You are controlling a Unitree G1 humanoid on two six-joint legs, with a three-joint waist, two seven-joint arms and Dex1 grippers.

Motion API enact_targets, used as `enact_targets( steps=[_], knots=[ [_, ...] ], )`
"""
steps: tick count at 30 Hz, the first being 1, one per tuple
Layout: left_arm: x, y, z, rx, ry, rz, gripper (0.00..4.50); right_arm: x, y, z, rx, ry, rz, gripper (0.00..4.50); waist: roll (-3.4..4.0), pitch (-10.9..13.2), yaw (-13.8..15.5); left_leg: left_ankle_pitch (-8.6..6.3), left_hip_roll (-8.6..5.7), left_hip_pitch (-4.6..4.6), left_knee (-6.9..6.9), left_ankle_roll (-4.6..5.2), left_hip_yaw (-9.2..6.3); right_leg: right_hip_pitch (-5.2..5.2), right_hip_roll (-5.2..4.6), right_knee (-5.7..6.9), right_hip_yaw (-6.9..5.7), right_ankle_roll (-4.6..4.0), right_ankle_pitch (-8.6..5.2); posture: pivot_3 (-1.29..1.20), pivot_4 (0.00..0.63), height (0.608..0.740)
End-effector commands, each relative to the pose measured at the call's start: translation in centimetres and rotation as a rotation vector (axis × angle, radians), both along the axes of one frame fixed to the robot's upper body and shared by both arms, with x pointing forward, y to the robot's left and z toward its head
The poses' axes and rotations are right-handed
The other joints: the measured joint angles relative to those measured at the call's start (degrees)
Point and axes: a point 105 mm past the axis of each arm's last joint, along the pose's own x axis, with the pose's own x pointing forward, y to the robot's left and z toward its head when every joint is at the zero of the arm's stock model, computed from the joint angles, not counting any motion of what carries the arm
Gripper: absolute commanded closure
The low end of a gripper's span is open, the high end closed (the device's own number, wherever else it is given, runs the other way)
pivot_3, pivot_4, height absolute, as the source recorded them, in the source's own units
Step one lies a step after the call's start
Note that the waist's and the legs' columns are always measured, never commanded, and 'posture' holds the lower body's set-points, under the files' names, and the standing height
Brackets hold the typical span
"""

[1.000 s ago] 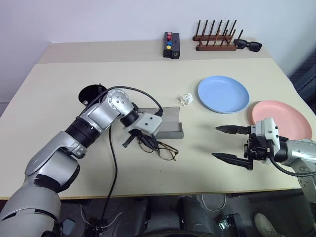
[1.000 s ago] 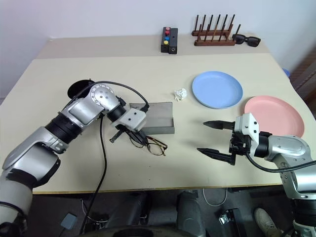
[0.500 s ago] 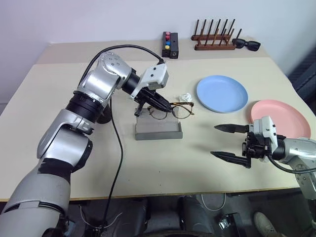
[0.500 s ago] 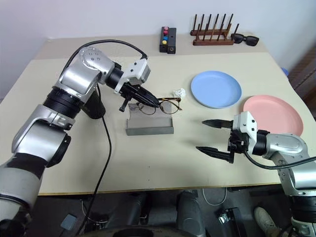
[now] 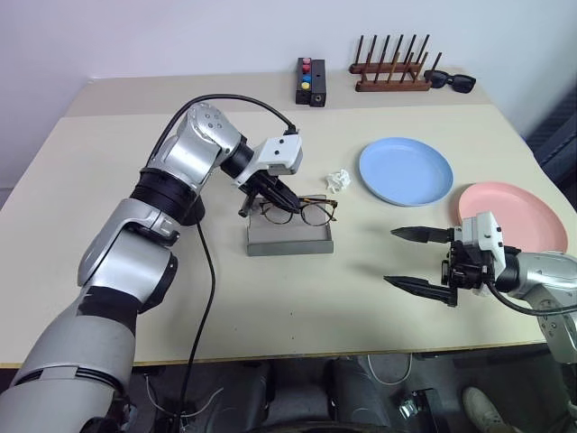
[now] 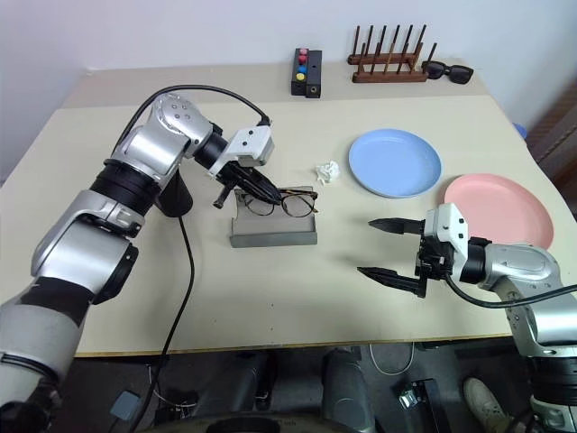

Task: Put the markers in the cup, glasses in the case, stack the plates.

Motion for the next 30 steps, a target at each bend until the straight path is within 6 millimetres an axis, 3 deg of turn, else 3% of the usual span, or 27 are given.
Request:
enact_targets(
  steps=[1,16,30],
  knots=[
    [-0.3,-0.3,1.0,-0.014,-0.027,-0.025,4.45,-0.2,0.1,0.9,0.006,-0.046,0.008,0.0,0.0,0.0,0.0,0.0,0.0,0.0,0.0,0.0,0.0,0.0,0.0,0.0,0.0,0.0,0.0,0.0,0.15,0.74],
    [-0.7,-0.8,-1.0,0.016,-0.008,-0.01,4.45,-0.3,0.1,0.8,0.007,-0.043,0.006,0.0,0.0,0.0,0.2,0.0,-0.01,-0.01,0.02,0.0,0.0,0.0,0.0,0.0,0.0,0.0,0.0,0.0,0.15,0.74],
    [0.0,-1.5,-1.4,0.006,-0.061,0.032,4.45,-0.5,0.2,0.8,0.007,-0.039,0.005,0.0,0.0,0.0,0.2,0.0,-0.01,-0.01,0.02,0.0,0.0,0.0,0.0,0.0,0.0,0.0,0.0,0.0,0.15,0.74]
  ],
)
